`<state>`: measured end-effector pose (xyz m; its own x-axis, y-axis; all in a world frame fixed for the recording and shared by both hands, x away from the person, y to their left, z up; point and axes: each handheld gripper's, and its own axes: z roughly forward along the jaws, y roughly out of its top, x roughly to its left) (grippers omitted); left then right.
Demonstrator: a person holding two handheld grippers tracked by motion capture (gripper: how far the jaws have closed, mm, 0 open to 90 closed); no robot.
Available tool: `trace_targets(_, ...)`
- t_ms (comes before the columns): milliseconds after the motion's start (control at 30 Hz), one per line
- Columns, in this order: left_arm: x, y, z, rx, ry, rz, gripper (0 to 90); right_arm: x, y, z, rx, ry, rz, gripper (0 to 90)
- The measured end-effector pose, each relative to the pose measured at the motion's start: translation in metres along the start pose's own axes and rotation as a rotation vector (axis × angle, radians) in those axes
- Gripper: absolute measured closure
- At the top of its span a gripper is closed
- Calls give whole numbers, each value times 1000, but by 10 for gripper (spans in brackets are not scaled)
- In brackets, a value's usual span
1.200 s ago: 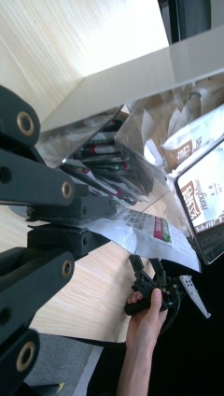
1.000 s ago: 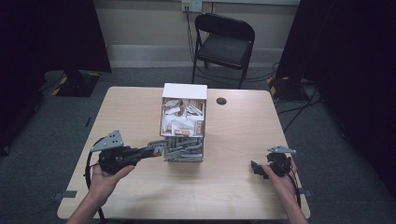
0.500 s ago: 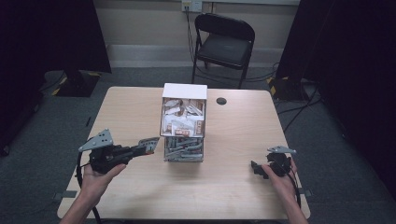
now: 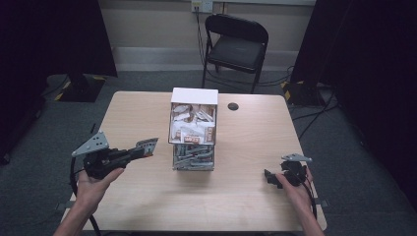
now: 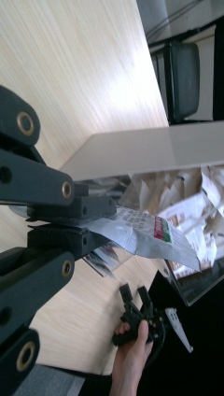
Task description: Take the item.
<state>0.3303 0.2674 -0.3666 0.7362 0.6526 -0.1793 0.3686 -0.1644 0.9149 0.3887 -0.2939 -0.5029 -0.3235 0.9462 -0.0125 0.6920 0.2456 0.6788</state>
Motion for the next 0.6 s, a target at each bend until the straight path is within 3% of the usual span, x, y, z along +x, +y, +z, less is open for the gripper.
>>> trace_targets(400,24,-6,0,6,72,-52,871,0,0,0,0,0,0,0)
trace_targets(600,36,-7,7,34,111,-62,871,0,0,0,0,0,0,0)
